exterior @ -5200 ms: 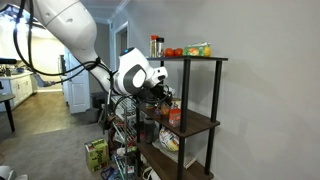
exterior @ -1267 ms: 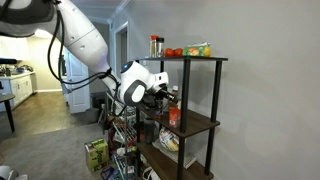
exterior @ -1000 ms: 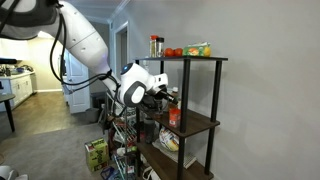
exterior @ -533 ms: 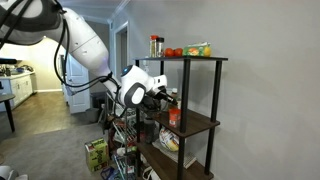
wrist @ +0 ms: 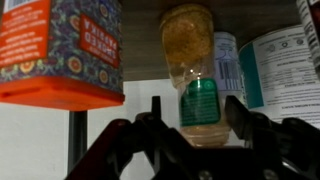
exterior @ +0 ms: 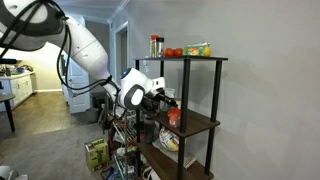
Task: Put the spice bottle on the middle shelf
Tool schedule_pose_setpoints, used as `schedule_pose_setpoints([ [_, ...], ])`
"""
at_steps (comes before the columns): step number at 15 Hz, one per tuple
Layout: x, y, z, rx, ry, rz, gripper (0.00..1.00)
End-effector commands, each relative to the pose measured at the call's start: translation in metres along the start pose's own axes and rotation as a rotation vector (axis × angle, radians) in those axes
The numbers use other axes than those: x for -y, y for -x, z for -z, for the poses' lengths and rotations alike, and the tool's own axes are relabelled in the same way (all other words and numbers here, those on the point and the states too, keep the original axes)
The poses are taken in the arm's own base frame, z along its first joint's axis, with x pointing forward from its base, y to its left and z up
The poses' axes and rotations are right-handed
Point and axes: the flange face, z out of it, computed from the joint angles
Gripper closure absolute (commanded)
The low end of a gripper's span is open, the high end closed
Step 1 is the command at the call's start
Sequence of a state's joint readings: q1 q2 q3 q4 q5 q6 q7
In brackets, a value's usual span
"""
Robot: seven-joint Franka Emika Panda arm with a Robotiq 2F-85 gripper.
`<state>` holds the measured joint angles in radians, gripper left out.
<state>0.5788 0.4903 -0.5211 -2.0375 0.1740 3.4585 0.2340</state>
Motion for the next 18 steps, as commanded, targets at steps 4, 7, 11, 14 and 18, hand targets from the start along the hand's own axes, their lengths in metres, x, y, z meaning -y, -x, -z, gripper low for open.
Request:
schedule_pose_setpoints([
  [4, 0.012, 0.002, -0.005, -0.016, 0.015, -0.04, 0.0],
  [7, 0.011, -0.011, 0.005, -0.044, 0.023, -0.057, 0.0],
  [11, 0.002, -0.032, 0.024, -0.097, 0.06, -0.054, 0.0],
  [14, -0.001, -0.046, 0.038, -0.137, 0.089, -0.042, 0.0],
  [18, 0.005, -0.053, 0.055, -0.162, 0.095, -0.032, 0.0],
])
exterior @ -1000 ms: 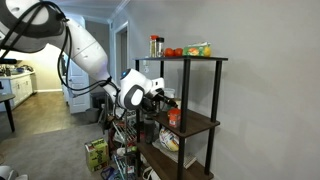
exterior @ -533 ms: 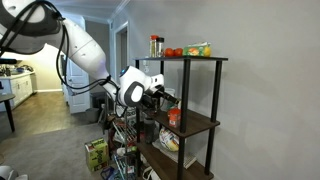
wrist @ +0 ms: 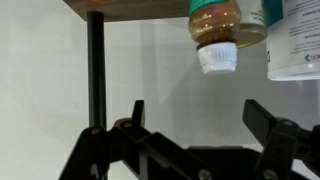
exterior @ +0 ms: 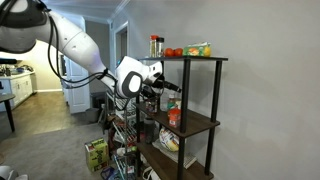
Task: Put the spice bottle on the middle shelf
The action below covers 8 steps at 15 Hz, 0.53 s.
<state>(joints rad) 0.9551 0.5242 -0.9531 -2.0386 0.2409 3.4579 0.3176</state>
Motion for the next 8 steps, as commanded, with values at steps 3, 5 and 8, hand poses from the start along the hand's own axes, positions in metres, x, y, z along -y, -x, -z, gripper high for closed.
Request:
schedule_pose_setpoints([
  [3, 0.005, 0.003, 0.032, 0.009, -0.009, -0.006, 0.0],
  [5, 0.007, 0.015, 0.045, 0.044, -0.032, -0.007, 0.0],
  [8, 0.001, 0.034, 0.063, 0.087, -0.032, -0.019, 0.0],
])
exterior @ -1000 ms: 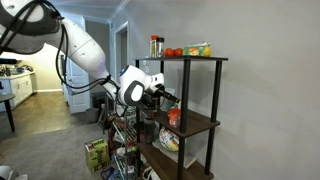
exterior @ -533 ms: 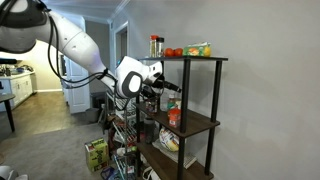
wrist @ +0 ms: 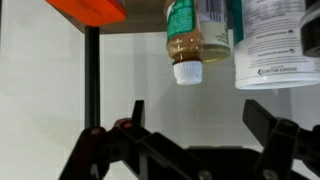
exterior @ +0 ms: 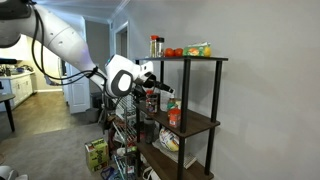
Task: Put the spice bottle on the middle shelf
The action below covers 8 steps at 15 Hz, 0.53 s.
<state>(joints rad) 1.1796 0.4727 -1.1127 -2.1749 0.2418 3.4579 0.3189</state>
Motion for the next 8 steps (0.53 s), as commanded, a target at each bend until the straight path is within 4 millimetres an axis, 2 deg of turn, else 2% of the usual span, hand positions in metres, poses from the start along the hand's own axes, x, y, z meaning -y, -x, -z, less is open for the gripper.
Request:
schedule_pose_setpoints([
  [1, -0.014, 0.024, 0.03, 0.069, -0.017, -0.044, 0.0],
  [8, -0.017, 0.05, 0.074, 0.149, -0.094, -0.081, 0.0],
])
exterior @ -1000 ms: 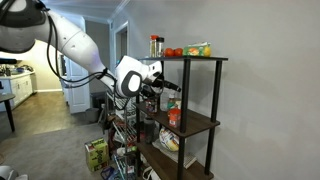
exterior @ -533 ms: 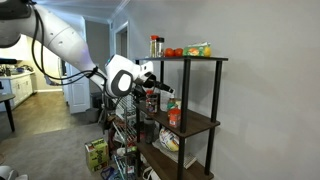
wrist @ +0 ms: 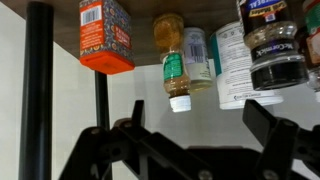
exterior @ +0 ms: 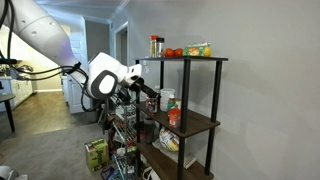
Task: Put the spice bottle on the middle shelf
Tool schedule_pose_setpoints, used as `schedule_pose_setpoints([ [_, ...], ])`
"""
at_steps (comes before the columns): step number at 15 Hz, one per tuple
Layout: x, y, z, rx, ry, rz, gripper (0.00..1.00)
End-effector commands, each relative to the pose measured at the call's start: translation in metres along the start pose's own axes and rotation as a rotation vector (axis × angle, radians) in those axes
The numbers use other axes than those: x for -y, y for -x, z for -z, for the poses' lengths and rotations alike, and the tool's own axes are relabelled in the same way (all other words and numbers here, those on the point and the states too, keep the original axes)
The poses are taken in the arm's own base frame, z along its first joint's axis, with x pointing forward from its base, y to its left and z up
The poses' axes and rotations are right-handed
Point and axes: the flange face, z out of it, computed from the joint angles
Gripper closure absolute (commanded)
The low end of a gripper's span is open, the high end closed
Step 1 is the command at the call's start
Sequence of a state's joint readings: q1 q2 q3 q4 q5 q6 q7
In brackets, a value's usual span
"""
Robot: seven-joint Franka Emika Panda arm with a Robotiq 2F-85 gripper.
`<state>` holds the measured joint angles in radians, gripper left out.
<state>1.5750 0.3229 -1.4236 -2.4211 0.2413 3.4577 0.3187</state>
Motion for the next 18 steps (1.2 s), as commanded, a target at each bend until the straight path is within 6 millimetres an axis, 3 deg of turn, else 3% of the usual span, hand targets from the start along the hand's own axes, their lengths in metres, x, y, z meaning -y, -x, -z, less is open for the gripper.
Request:
schedule_pose_setpoints([
  [1, -0.006, 0.016, 0.019, 0.057, -0.057, -0.028, 0.0],
  [11, -0.011, 0.045, 0.051, 0.11, -0.092, -0.059, 0.0],
  [18, -0.007, 0.043, 0.047, 0.106, -0.09, -0.042, 0.0],
])
